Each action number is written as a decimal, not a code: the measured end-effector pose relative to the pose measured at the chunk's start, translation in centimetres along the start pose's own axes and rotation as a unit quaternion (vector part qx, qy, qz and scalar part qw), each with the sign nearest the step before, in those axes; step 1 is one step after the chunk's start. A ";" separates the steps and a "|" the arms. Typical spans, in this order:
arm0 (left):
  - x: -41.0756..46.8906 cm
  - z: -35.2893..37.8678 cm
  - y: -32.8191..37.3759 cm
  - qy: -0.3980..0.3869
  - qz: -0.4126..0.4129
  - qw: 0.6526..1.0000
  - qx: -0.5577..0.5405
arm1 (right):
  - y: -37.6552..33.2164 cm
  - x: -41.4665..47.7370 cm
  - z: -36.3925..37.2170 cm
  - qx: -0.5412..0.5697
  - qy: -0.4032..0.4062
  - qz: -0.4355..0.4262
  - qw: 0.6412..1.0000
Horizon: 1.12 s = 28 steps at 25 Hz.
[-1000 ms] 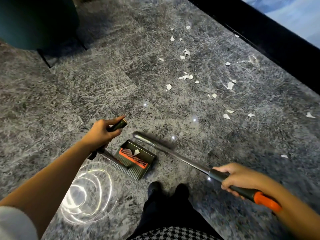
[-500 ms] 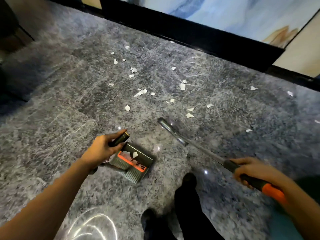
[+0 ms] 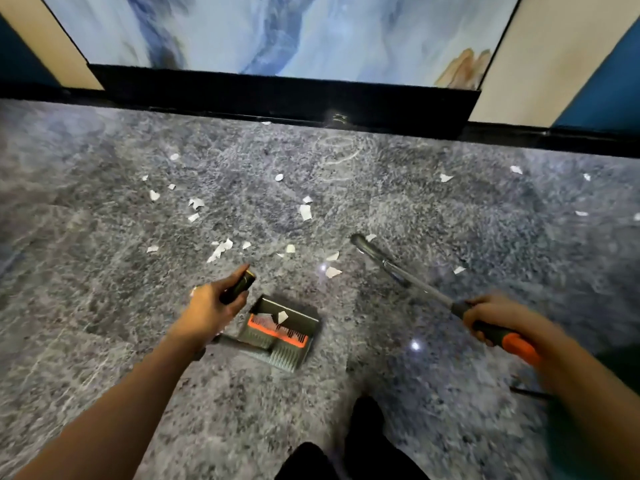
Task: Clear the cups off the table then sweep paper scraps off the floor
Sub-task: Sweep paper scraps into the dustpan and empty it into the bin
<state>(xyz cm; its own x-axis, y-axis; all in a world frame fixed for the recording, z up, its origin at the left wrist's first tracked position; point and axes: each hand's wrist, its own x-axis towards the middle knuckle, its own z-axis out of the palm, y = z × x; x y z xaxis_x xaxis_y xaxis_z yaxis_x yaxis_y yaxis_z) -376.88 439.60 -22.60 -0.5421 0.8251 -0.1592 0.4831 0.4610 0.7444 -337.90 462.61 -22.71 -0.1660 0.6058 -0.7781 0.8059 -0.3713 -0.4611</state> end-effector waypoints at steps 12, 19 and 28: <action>21.3 2.7 3.0 -0.150 0.070 0.986 0.016 | -14.5 16.3 -4.1 0.024 0.089 0.047 0.995; 27.6 2.3 3.8 -0.158 0.034 0.986 0.045 | -16.5 15.4 1.9 -0.085 -0.020 0.052 0.995; 30.3 3.7 6.4 -0.171 0.016 0.985 -0.008 | -15.5 7.9 1.7 -0.110 -0.171 0.065 0.977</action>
<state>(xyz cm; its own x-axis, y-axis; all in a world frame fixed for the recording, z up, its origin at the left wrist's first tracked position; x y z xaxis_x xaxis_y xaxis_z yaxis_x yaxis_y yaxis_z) -387.63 468.76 -25.05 -0.2620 0.9019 -0.3435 0.4833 0.4307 0.7622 -352.65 471.95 -22.43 -0.2030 0.2787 -0.9387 0.9296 -0.2463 -0.2742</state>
